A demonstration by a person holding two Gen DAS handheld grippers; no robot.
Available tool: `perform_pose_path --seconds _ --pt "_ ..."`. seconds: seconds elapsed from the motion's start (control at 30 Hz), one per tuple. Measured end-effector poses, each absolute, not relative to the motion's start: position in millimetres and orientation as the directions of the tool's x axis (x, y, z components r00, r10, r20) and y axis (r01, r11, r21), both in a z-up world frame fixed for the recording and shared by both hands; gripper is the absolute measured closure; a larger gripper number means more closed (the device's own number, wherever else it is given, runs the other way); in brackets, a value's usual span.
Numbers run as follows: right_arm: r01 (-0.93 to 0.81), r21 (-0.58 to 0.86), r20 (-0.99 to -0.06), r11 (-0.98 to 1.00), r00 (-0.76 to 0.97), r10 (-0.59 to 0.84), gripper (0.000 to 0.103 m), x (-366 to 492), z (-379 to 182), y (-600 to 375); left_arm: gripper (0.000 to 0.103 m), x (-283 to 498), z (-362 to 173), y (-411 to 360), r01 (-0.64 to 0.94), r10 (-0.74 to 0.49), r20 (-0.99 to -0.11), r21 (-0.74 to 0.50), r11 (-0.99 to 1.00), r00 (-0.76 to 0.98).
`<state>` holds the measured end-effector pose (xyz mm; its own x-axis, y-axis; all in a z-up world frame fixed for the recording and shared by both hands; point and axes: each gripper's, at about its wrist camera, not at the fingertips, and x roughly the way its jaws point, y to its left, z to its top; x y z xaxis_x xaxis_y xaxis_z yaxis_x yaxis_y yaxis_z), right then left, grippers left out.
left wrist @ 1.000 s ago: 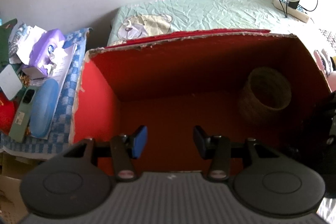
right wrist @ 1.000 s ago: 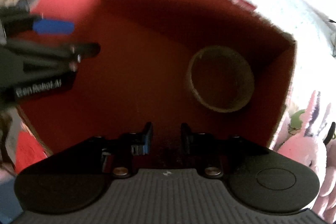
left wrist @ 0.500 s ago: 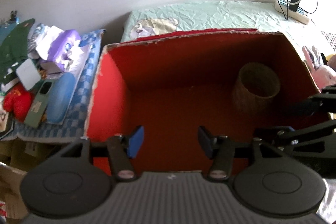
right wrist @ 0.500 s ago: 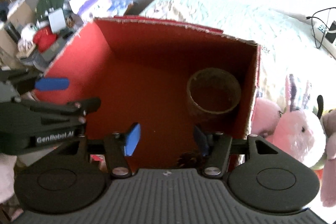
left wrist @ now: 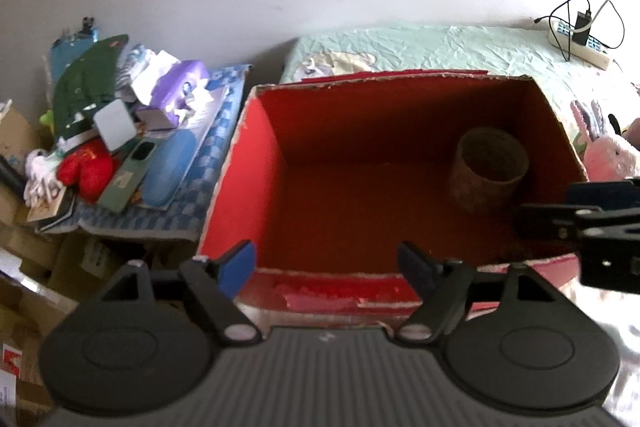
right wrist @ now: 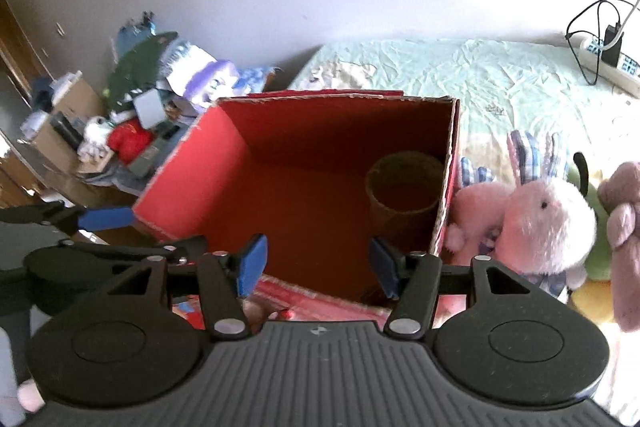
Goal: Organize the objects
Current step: 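Withdraw the right gripper from the box toward the wooden gourd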
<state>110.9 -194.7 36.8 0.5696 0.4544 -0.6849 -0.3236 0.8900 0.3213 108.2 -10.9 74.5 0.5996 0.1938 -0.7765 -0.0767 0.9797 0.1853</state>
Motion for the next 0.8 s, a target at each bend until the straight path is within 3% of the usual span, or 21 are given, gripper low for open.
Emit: perform_pose_path --seconds 0.13,0.8 --pt "-0.346 0.36 -0.663 0.866 0.558 0.499 0.044 97.5 34.4 -200.4 0.014 95.8 76.9 -15.0 -0.111 0.222 -0.77 0.194 0.975 0.599" --pt "-0.333 0.374 -0.644 0.866 0.578 0.501 0.046 55.8 2.7 -221.9 0.014 65.5 38.6 -36.0 -0.153 0.231 -0.843 0.179 0.972 0.485"
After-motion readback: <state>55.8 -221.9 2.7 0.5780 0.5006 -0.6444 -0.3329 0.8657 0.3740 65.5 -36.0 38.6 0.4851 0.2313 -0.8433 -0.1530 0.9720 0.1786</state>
